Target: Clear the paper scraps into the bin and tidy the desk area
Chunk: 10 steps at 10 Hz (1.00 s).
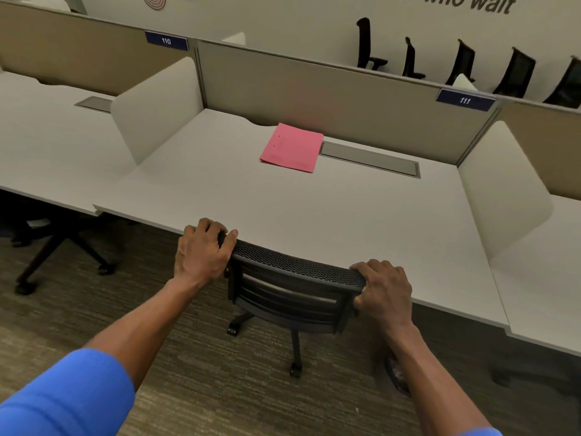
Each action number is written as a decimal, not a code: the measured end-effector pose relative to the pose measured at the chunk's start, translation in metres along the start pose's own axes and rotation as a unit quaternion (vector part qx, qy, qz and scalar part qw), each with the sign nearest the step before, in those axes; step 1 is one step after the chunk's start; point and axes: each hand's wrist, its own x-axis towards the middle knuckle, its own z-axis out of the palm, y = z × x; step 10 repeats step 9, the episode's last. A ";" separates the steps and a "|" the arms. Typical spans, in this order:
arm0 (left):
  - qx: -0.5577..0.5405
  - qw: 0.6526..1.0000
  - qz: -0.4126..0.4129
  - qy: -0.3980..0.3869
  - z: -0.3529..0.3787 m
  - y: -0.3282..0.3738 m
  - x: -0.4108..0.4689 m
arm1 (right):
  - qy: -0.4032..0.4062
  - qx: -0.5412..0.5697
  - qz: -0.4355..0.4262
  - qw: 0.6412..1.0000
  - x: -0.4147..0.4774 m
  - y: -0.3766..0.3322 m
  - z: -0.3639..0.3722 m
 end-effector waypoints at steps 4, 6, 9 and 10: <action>-0.017 1.000 0.000 0.001 0.003 -0.006 0.009 | 0.027 -0.013 -0.022 0.999 0.007 0.001 0.009; -0.004 1.000 0.000 -0.001 0.003 -0.007 0.011 | 0.032 -0.011 -0.020 0.999 0.008 0.001 0.009; 0.209 0.969 0.035 -0.123 -0.020 -0.001 0.010 | -0.126 -0.066 -0.021 0.990 0.010 -0.002 -0.015; 0.209 0.969 0.035 -0.123 -0.020 -0.001 0.010 | -0.126 -0.066 -0.021 0.990 0.010 -0.002 -0.015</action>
